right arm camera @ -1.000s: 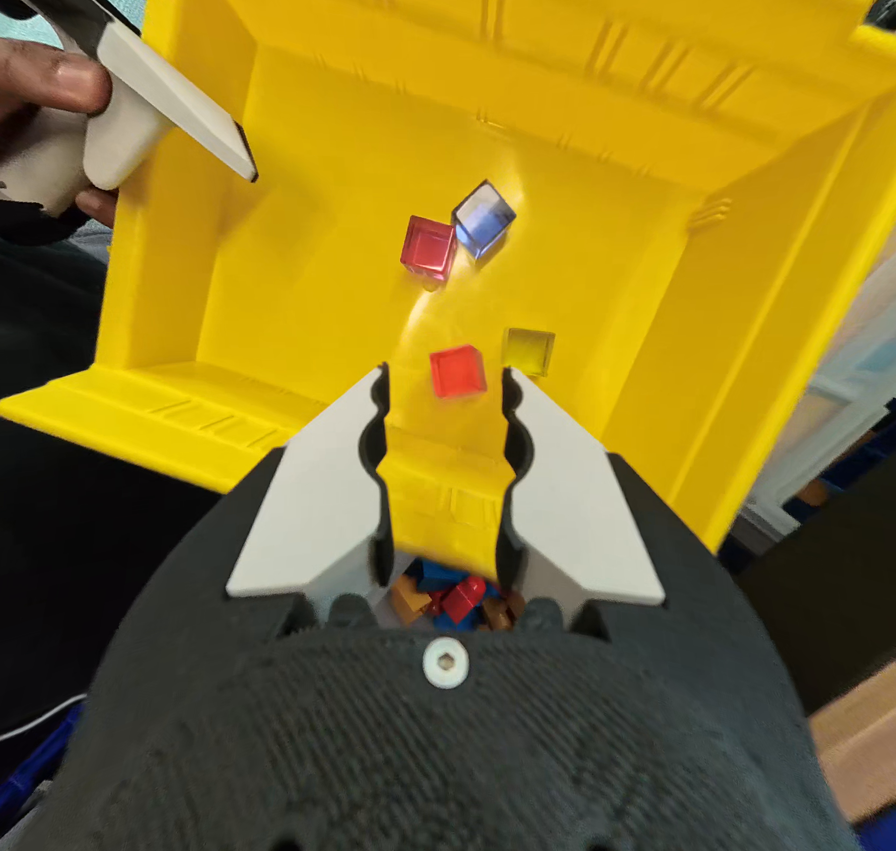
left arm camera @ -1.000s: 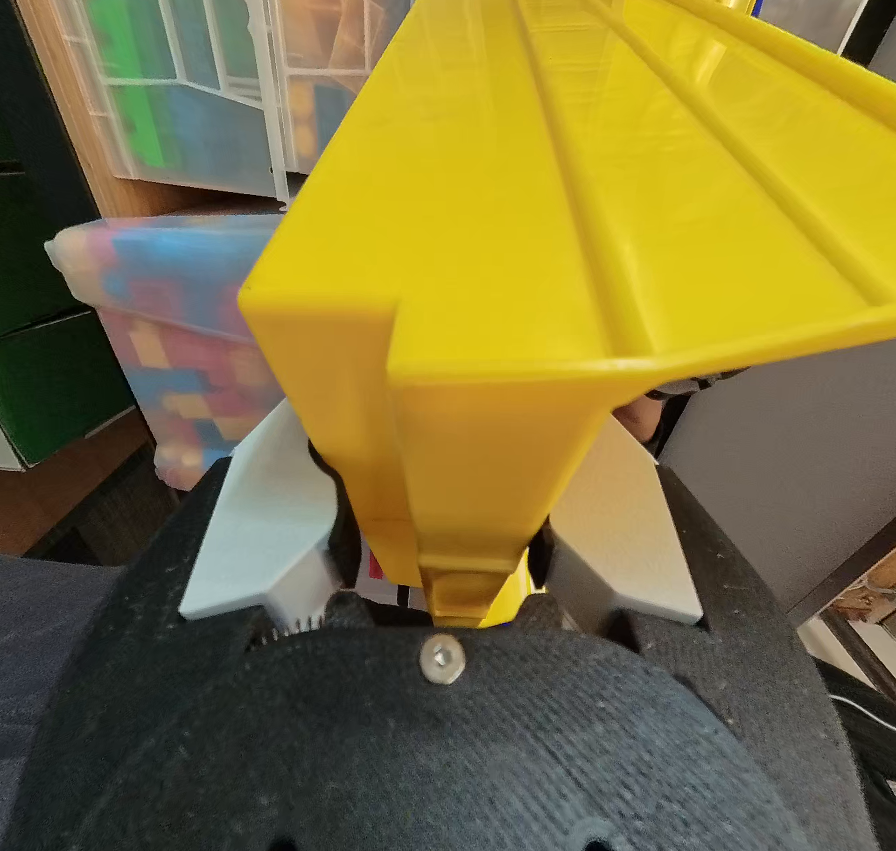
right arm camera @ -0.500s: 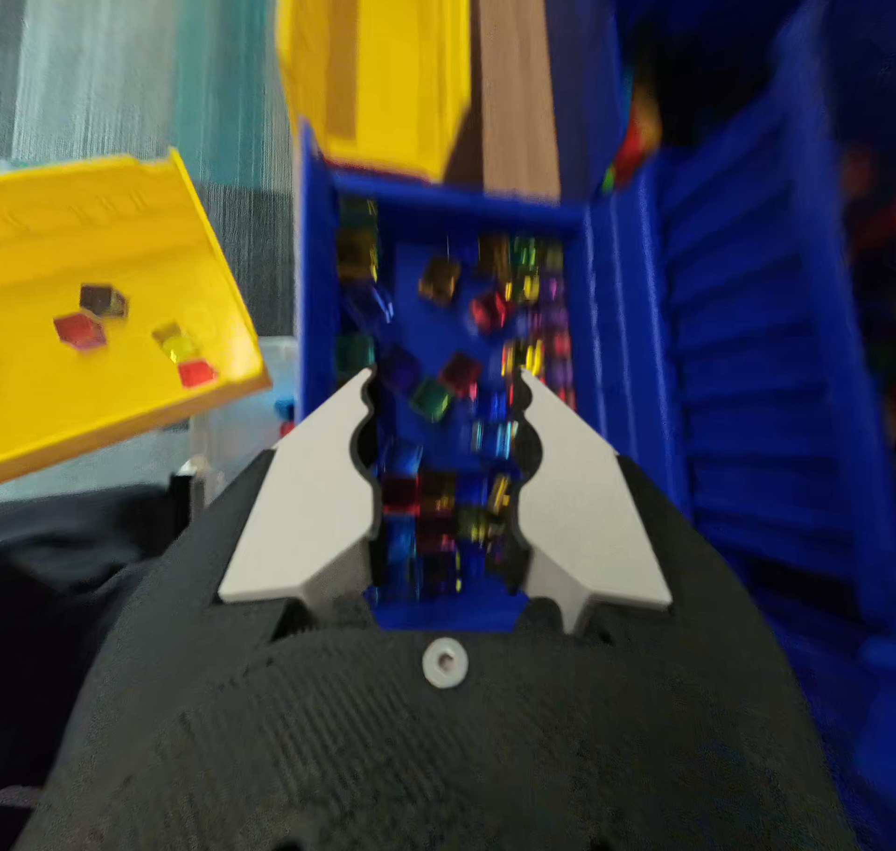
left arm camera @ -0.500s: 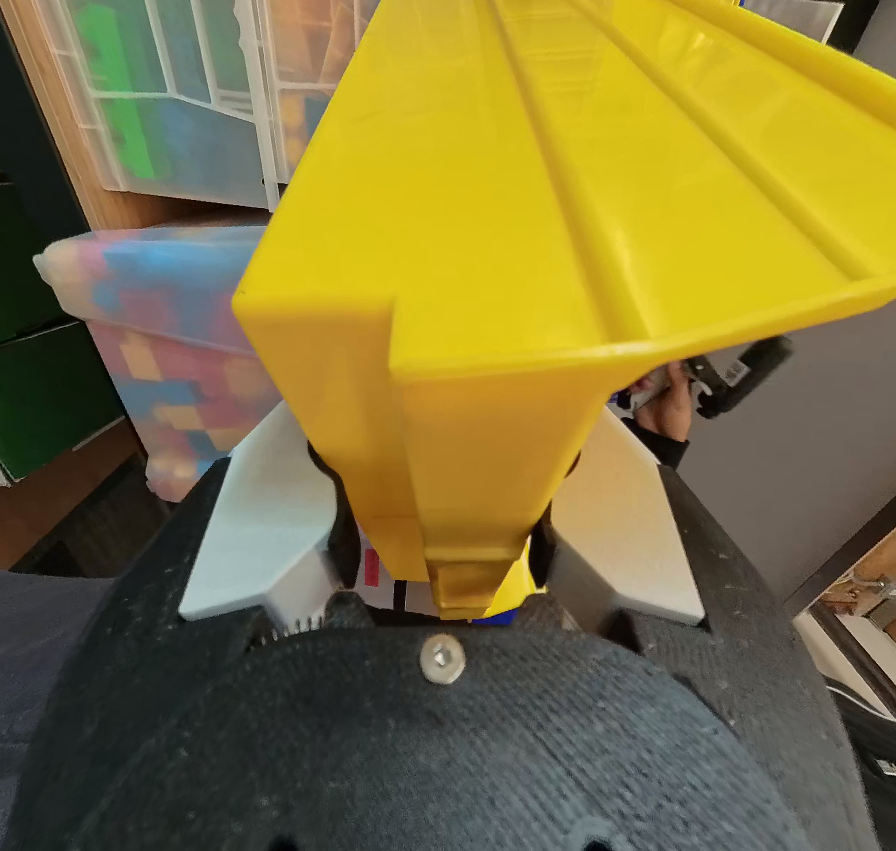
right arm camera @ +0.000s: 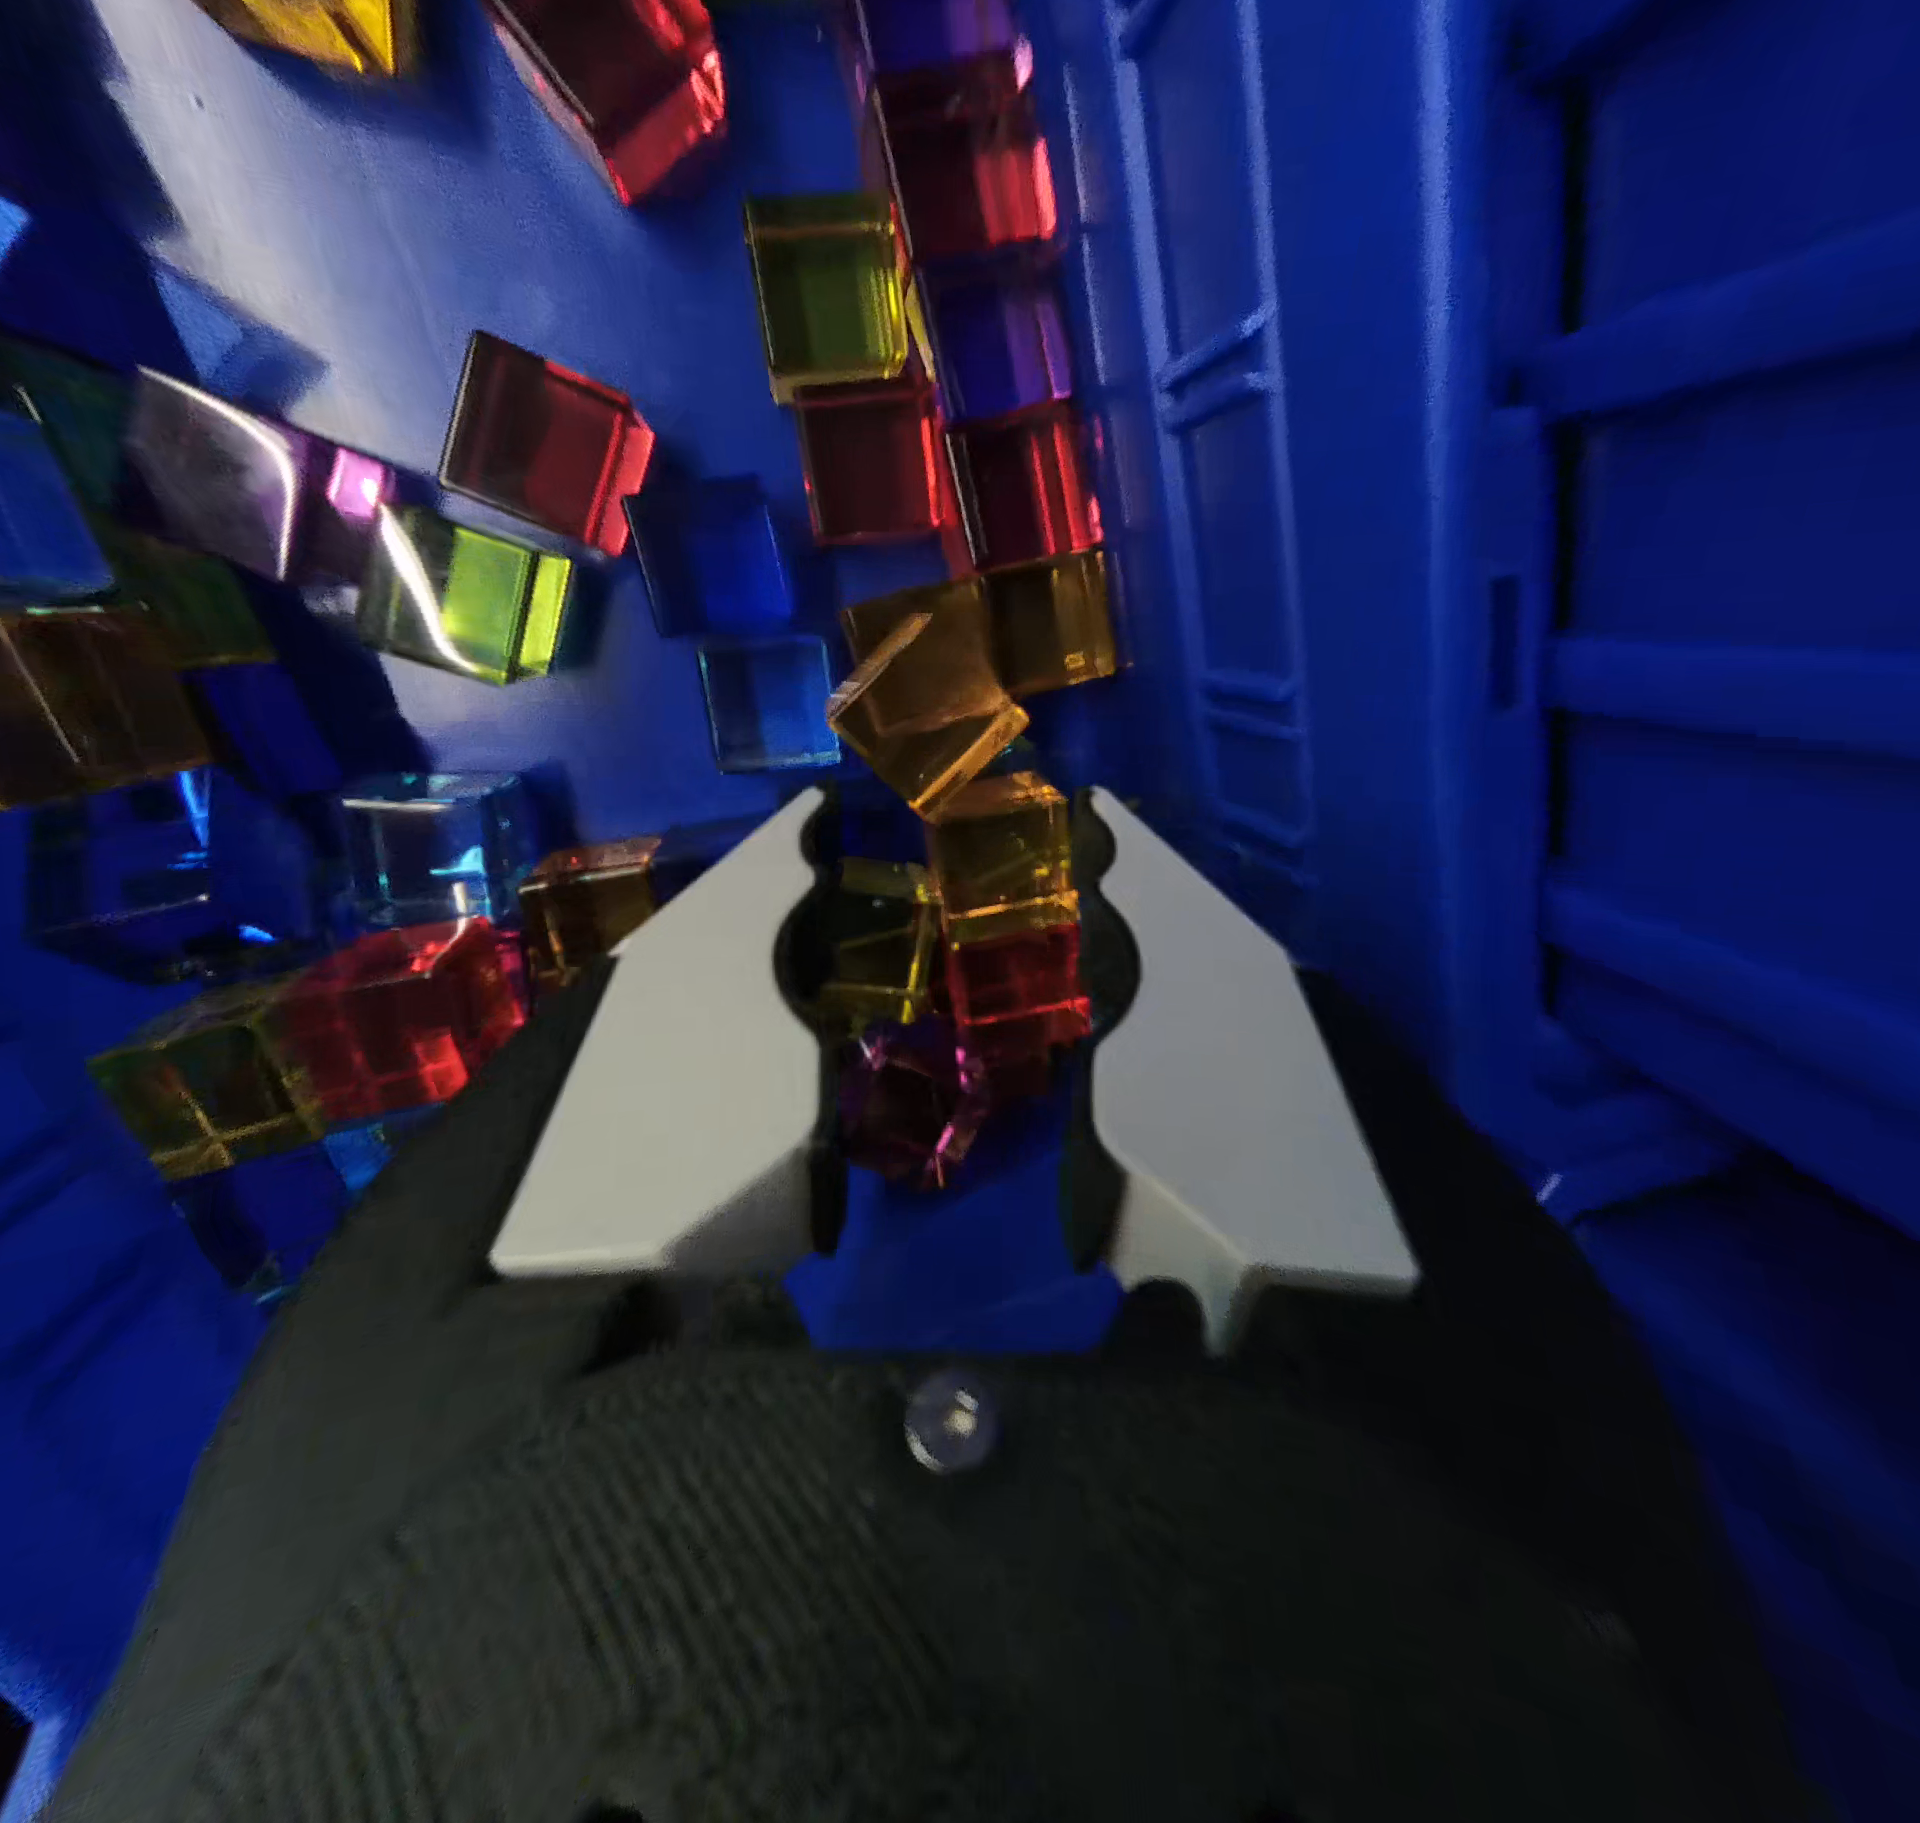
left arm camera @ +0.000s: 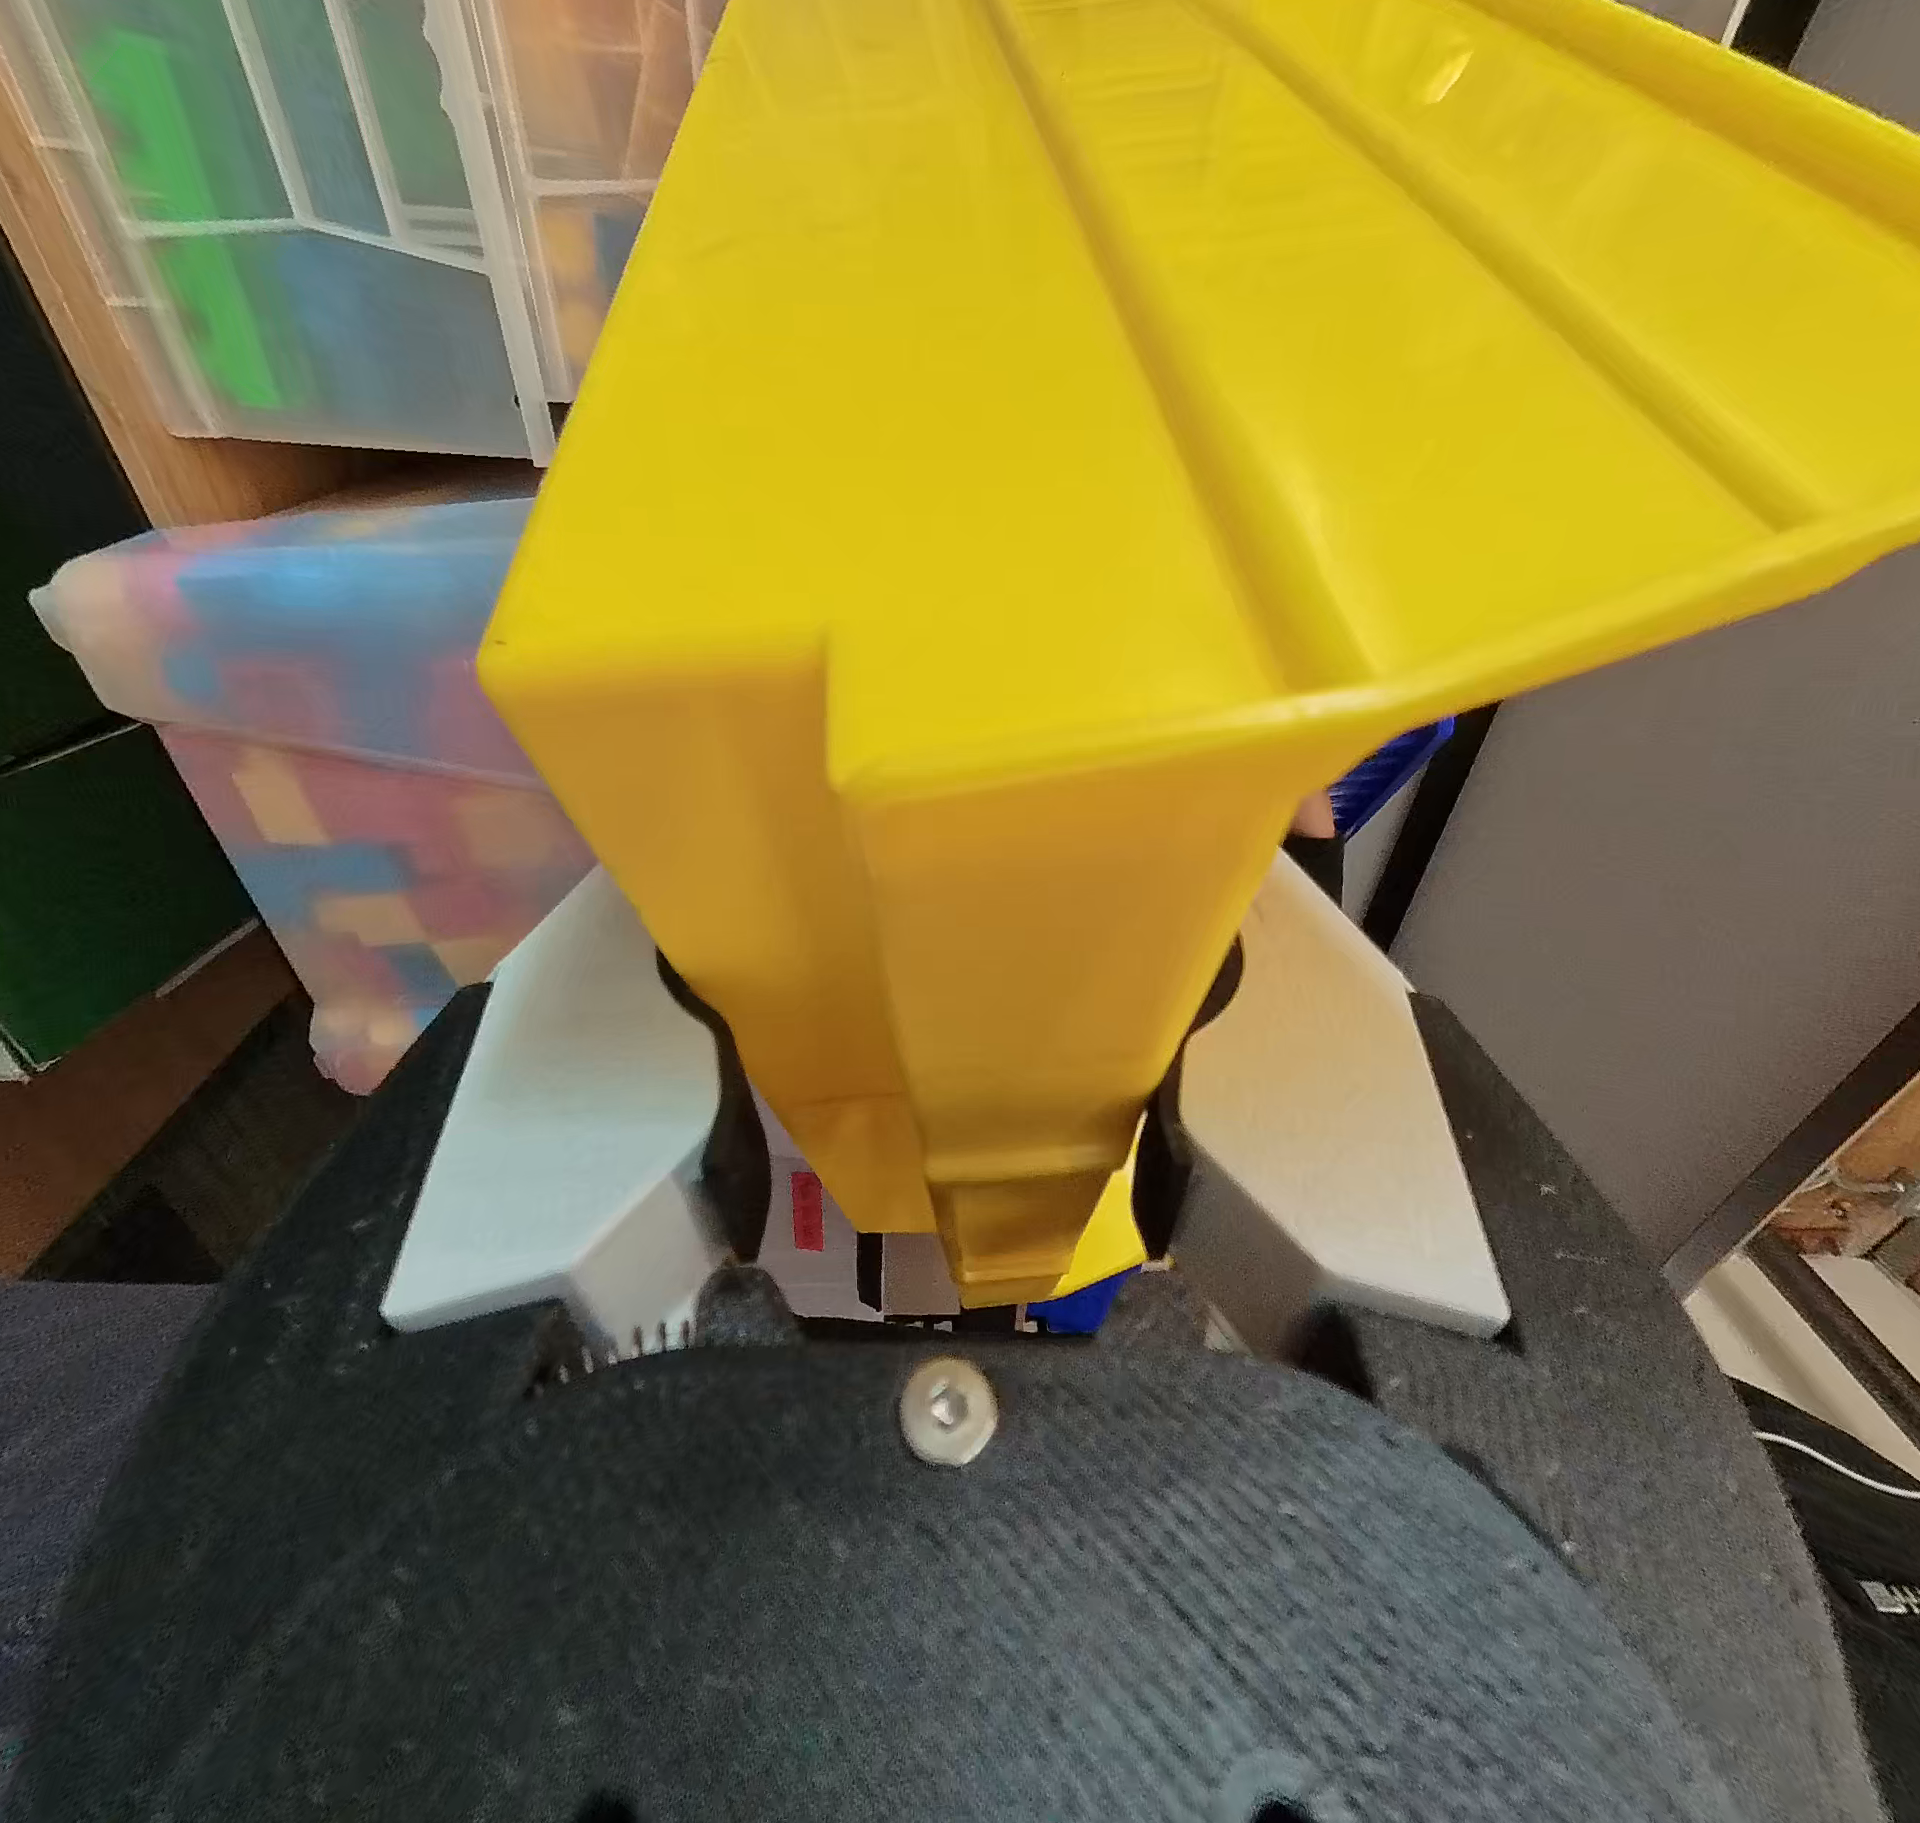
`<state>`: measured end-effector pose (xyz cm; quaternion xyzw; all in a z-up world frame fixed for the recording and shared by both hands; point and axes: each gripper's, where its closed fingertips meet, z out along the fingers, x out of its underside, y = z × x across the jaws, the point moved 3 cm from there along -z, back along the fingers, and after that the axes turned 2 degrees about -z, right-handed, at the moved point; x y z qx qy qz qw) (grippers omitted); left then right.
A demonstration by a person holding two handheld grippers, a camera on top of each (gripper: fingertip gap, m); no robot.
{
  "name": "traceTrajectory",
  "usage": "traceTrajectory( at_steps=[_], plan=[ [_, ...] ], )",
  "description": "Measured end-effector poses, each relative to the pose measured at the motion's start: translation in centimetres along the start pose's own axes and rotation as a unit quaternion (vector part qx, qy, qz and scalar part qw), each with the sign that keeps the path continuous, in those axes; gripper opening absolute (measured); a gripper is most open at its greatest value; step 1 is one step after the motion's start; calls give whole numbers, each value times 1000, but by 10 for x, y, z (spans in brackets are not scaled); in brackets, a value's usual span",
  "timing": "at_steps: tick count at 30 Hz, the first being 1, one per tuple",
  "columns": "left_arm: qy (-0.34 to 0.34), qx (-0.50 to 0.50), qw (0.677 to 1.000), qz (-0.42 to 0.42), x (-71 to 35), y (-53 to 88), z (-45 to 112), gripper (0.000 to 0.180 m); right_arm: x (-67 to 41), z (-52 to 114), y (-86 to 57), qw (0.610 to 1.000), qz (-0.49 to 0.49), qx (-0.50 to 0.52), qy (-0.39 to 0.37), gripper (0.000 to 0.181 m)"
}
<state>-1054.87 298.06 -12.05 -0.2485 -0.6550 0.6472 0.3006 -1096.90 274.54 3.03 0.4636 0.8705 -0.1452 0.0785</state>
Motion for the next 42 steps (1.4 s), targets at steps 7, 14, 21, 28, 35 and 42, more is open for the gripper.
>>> traceTrajectory(
  at_steps=[7,14,21,28,35,42],
  plan=[
    [1,4,1000,1,0,-1,-2,85,0,3,1,999,-33,13,19,58],
    [8,2,1000,15,0,-4,0,85,-18,8,5,998,-56,-1,32,36],
    [3,3,1000,17,2,-6,-3,84,-72,-68,90,978,-106,-96,-155,35],
    [5,4,1000,25,1,-8,-1,85,-62,-75,286,912,-302,-227,-162,35],
    [2,43,999,15,3,-19,0,81,-32,-5,338,908,-314,-264,-80,43],
    [11,53,999,10,-1,-14,7,77,-39,-31,319,912,-234,-308,-134,40]
  ],
)
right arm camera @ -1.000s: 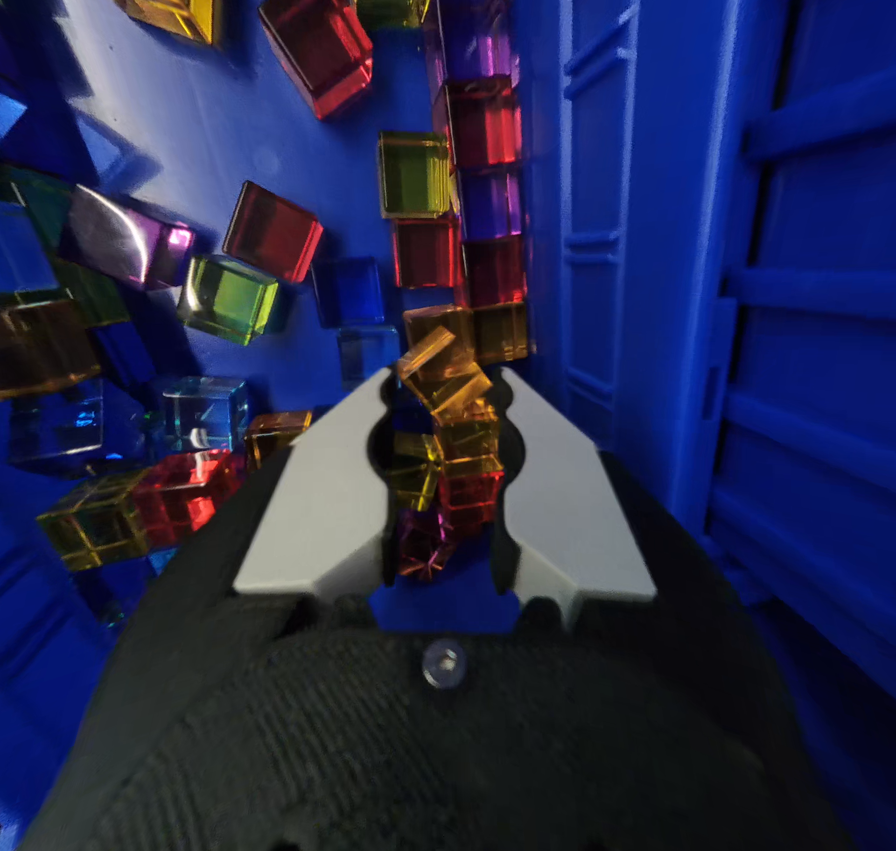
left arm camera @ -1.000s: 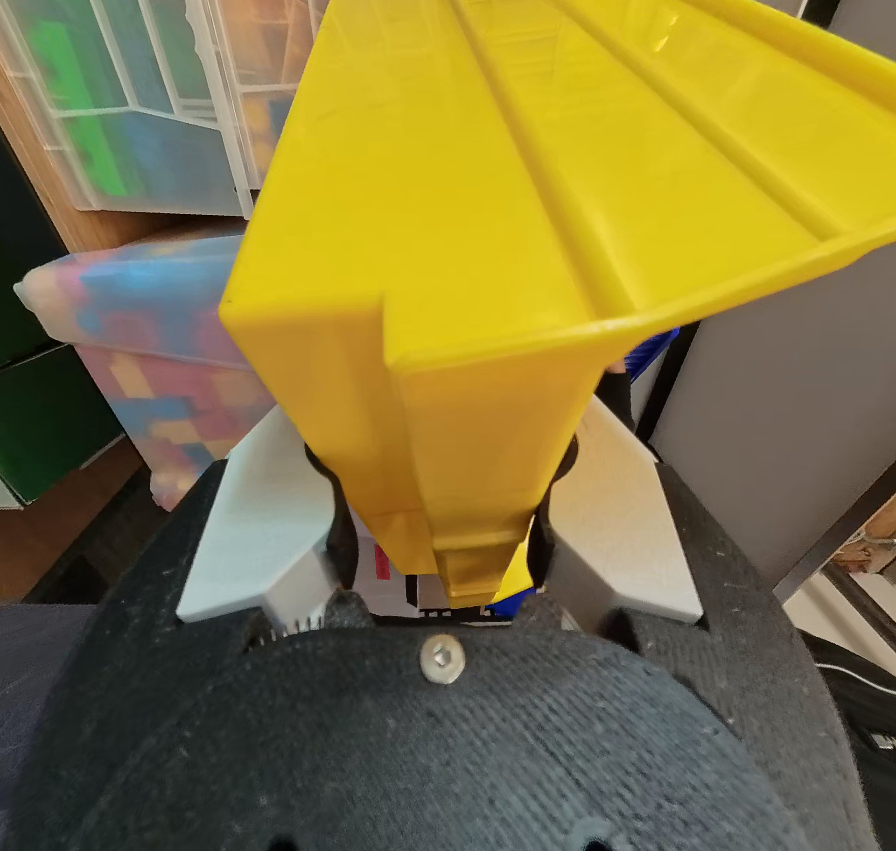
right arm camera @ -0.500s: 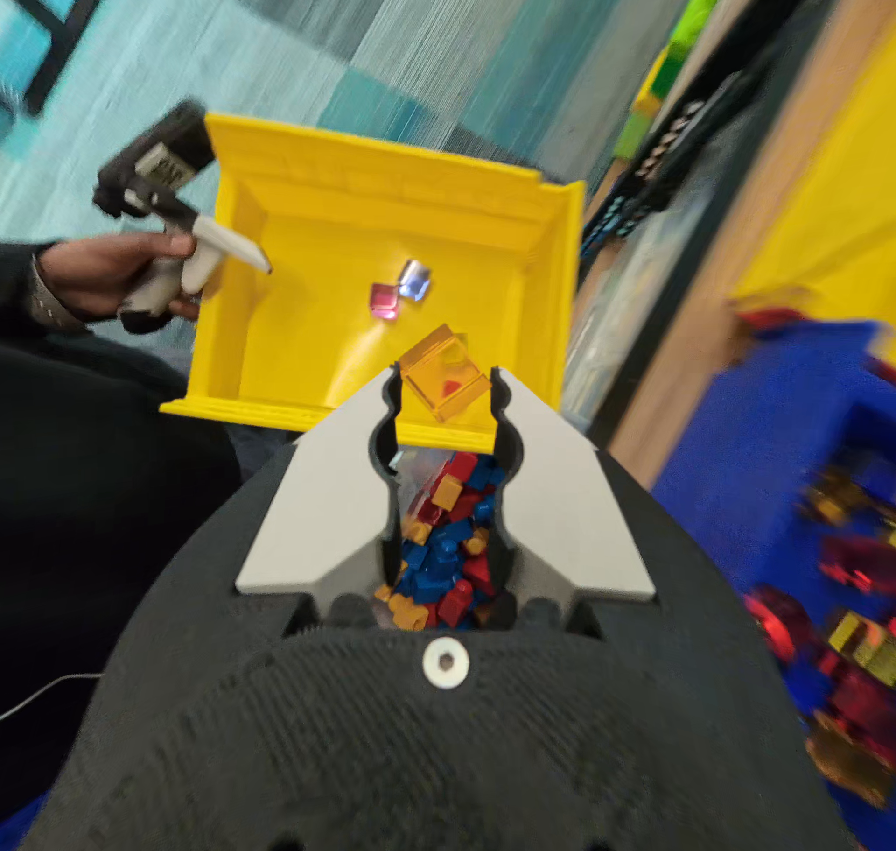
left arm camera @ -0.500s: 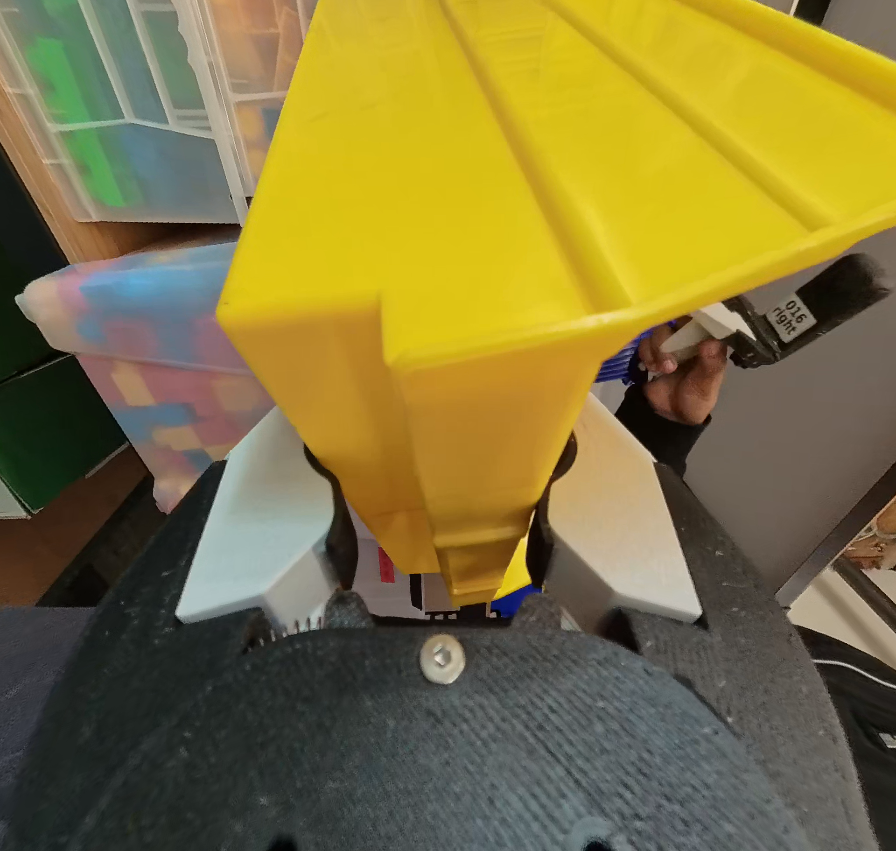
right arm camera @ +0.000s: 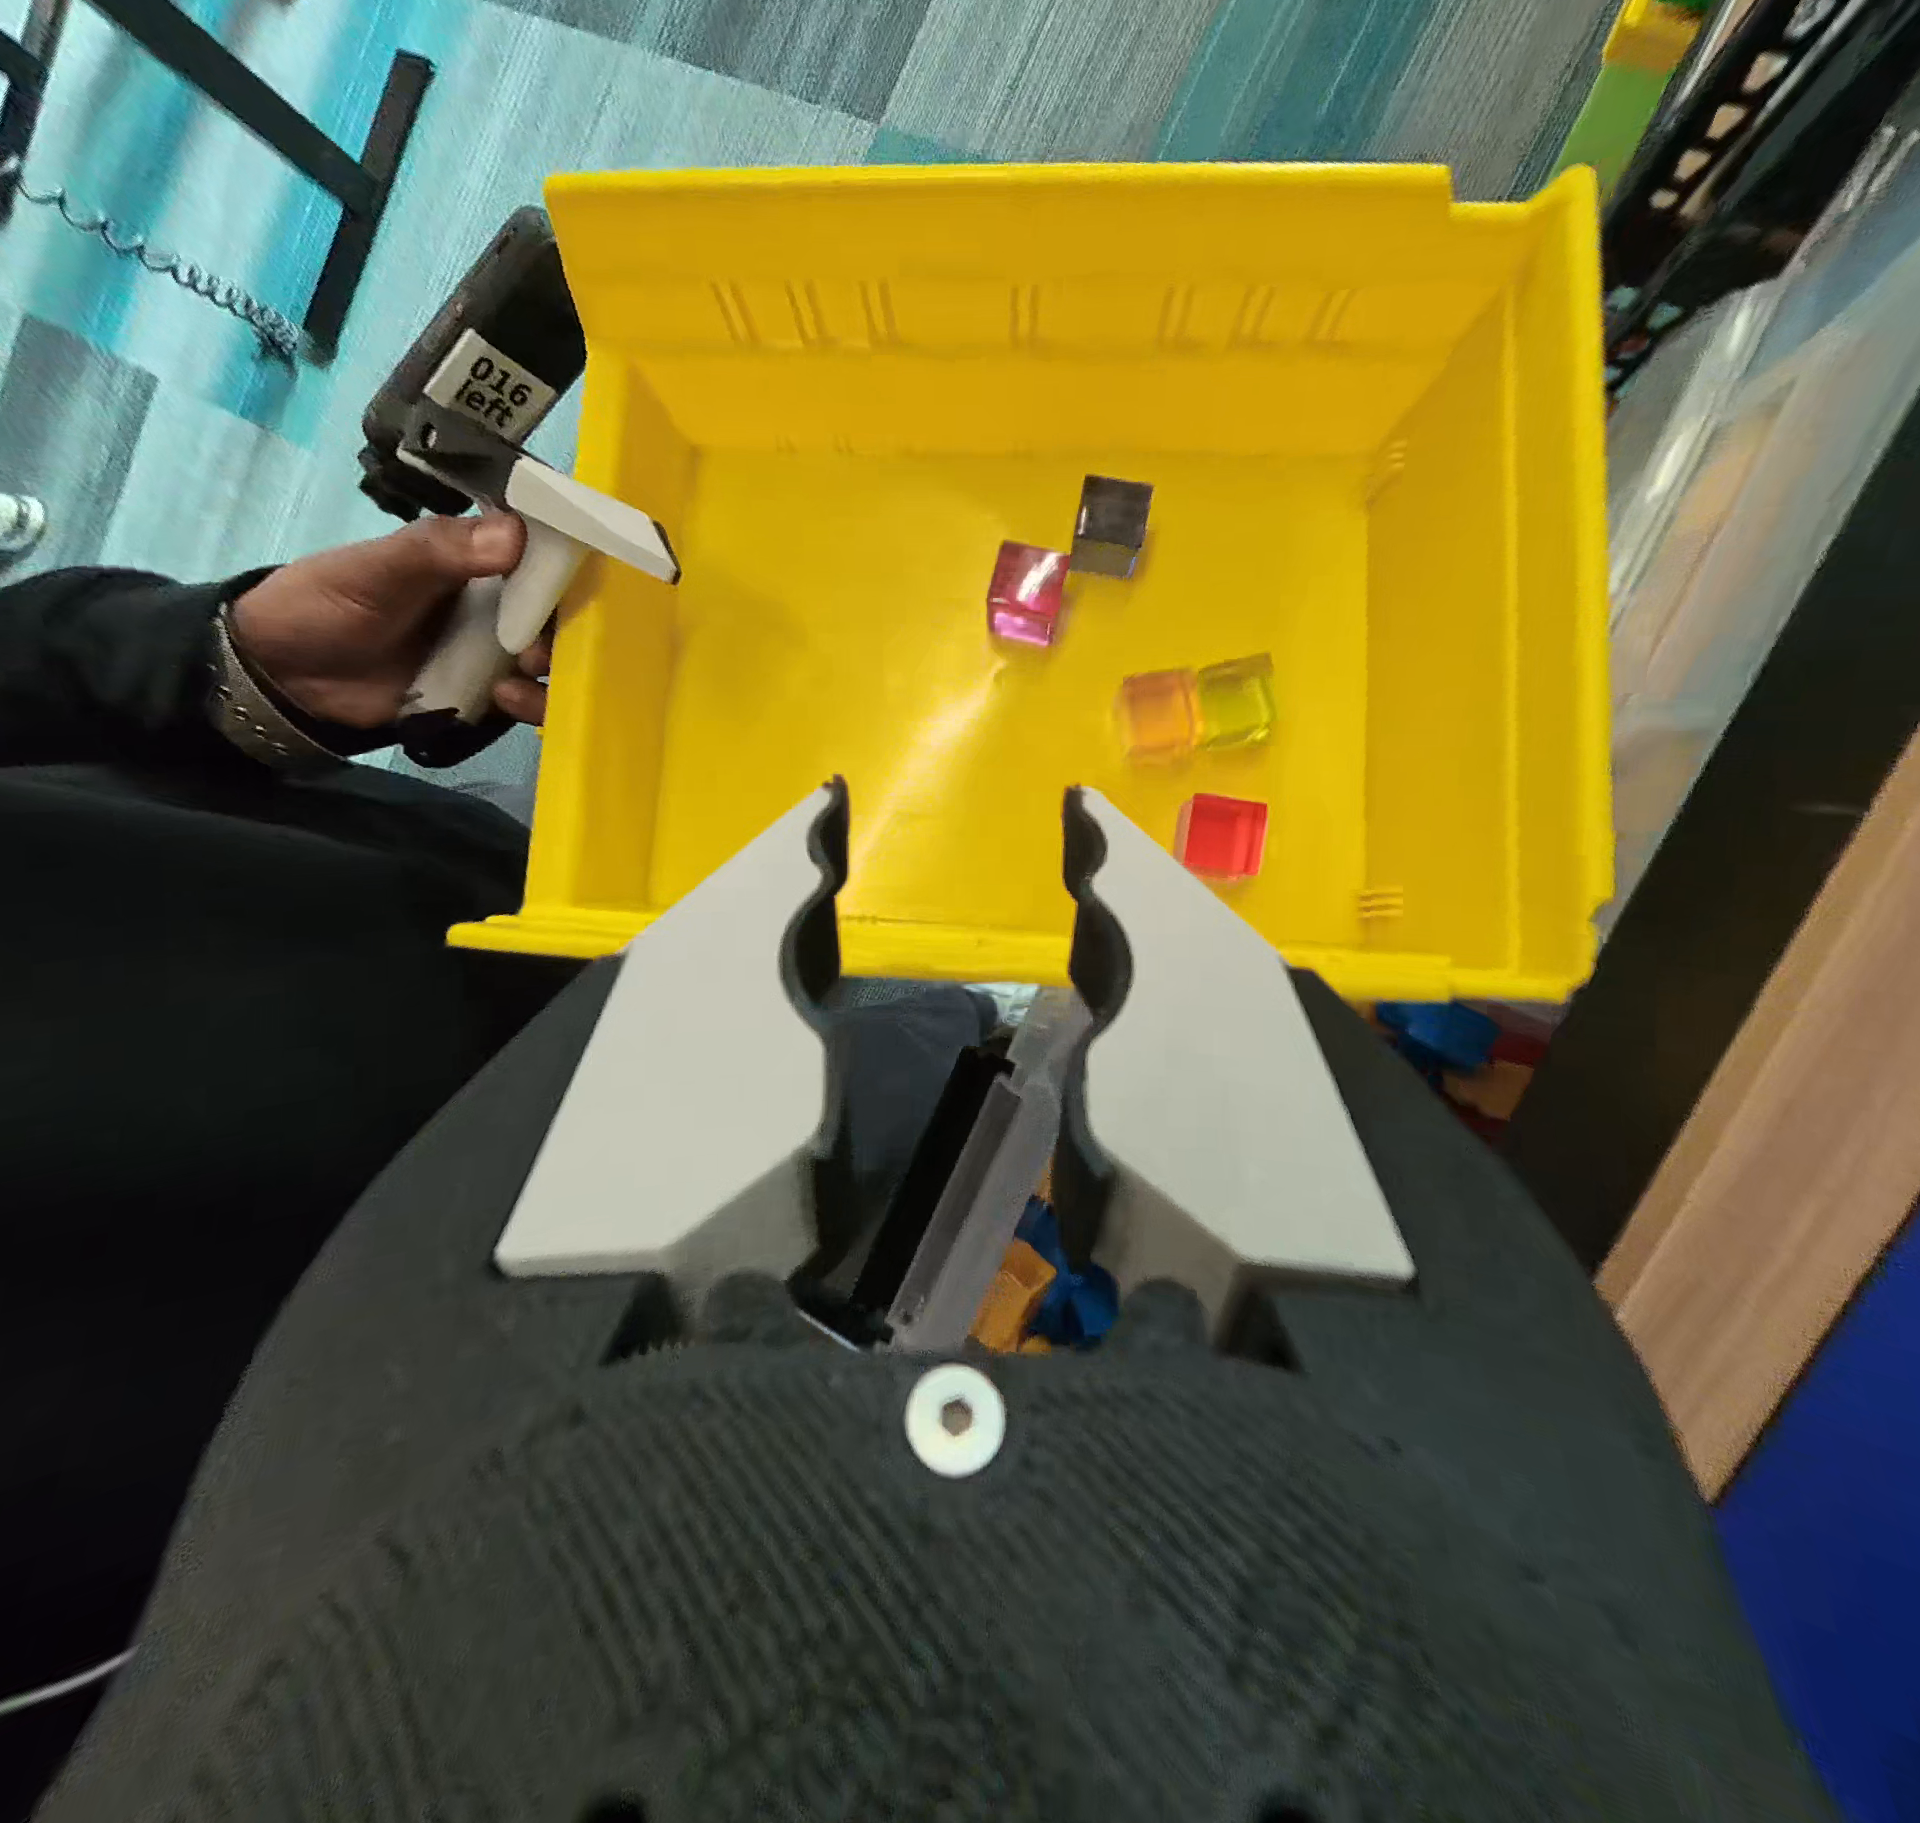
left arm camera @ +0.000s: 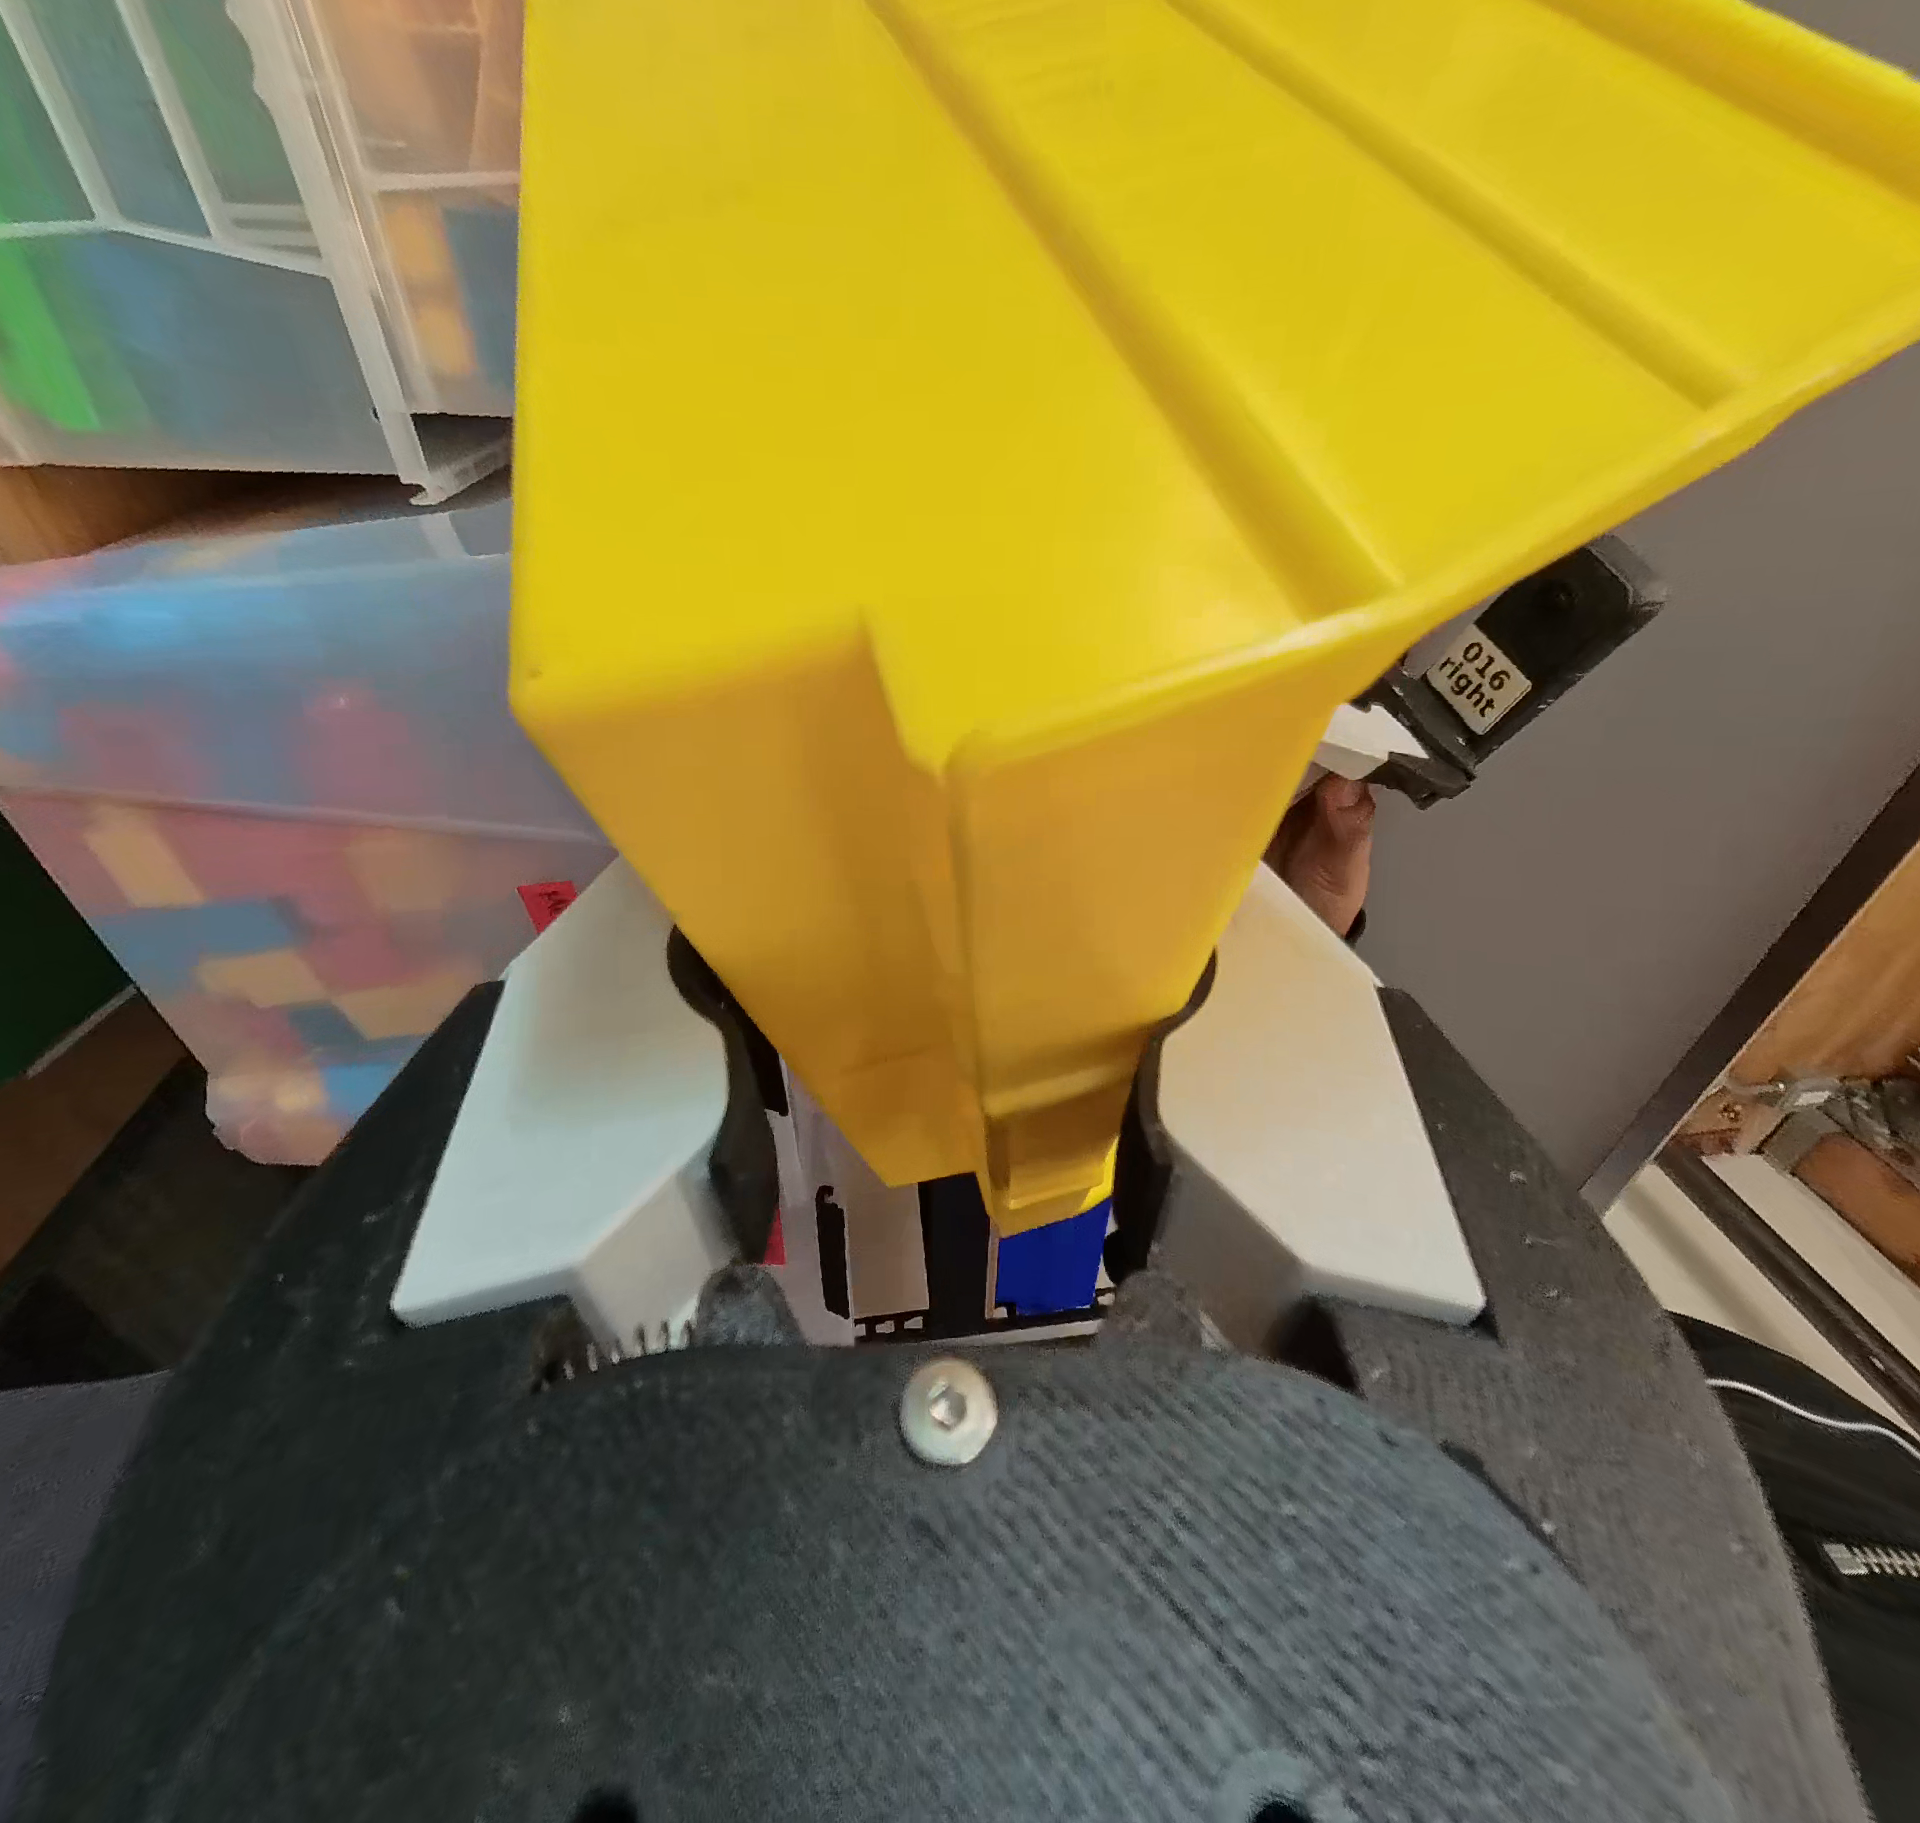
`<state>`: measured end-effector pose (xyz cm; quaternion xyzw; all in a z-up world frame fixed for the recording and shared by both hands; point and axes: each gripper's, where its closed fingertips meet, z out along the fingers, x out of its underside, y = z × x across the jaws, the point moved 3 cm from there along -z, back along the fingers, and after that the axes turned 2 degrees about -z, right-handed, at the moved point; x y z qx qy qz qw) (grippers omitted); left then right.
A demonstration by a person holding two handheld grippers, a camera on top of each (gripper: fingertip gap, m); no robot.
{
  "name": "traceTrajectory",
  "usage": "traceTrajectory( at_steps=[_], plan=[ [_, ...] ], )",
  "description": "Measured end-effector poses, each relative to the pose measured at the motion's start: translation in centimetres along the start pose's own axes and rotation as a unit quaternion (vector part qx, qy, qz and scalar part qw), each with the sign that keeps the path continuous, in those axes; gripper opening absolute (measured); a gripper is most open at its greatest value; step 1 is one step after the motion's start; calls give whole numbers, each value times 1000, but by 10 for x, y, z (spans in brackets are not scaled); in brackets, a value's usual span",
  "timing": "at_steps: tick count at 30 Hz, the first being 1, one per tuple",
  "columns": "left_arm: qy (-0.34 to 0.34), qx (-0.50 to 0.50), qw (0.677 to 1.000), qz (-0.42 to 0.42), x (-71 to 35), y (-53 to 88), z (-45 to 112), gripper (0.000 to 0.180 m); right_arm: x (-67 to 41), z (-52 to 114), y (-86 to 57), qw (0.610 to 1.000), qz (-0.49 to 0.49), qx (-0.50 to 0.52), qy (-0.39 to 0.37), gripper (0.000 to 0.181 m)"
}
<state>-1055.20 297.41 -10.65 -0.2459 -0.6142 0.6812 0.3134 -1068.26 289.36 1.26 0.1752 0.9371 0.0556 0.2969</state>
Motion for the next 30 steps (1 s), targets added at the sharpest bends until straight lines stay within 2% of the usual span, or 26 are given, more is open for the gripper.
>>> traceTrajectory(
  at_steps=[9,13,16,18,19,21,22,23,25,27,28,30],
  plan=[
    [29,-9,999,26,-1,6,5,75,23,-20,-6,996,33,75,-37,55],
    [33,-12,998,43,0,12,9,74,46,16,-7,980,114,125,-109,81],
    [29,-25,996,80,-1,12,9,75,53,51,-4,952,222,85,-195,93],
    [12,-26,995,97,-8,11,5,75,58,63,-5,922,303,37,-240,83],
    [16,-42,992,118,-8,11,4,75,63,69,-5,912,331,11,-241,78],
    [8,-53,987,151,-9,7,3,74,70,77,4,907,351,-61,-225,51],
    [12,-61,982,177,-6,7,3,75,71,78,6,905,356,-79,-221,46],
    [6,-67,979,194,-6,4,3,75,73,80,5,908,356,-75,-210,37],
    [7,-99,967,233,-7,6,3,75,83,90,2,944,299,-7,-143,17],
    [-10,-113,962,247,-12,5,-2,75,86,105,5,971,226,55,-63,15],
    [-27,-107,965,237,-18,5,-9,75,81,110,9,973,215,55,-58,15],
    [-52,-84,976,195,-30,7,-26,75,64,115,13,967,235,24,-99,15]
  ],
)
